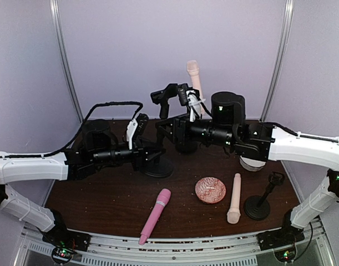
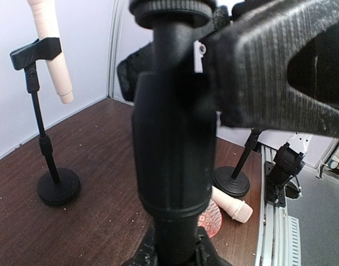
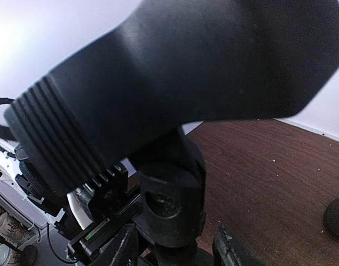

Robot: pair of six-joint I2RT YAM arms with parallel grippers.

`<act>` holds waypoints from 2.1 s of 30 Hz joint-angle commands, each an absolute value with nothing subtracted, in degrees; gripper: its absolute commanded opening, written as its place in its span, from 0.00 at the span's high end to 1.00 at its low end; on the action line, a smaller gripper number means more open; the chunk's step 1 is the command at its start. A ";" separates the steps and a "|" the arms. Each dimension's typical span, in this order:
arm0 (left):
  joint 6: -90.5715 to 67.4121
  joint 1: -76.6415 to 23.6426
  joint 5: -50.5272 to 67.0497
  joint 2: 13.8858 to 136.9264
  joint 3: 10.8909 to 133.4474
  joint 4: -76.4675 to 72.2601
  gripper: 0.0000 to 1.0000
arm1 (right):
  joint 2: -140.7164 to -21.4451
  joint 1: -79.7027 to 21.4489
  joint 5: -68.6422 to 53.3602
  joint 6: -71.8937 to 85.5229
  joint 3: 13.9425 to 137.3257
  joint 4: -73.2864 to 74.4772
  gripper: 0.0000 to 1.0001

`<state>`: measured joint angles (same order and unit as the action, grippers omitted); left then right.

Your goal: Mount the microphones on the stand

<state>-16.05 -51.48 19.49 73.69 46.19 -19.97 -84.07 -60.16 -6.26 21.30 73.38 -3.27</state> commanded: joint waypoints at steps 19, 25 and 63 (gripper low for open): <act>-13.89 -51.59 21.16 71.48 48.72 -25.26 1.00 | -85.93 -58.88 -11.09 19.41 75.42 -0.04 0.92; -12.47 -51.53 38.95 75.12 50.24 -29.58 1.00 | -83.30 -53.21 -47.24 6.49 66.72 -14.32 0.91; -10.06 -51.69 1.00 73.20 48.78 -24.91 1.00 | -78.69 -55.79 -5.73 18.65 70.51 0.25 0.30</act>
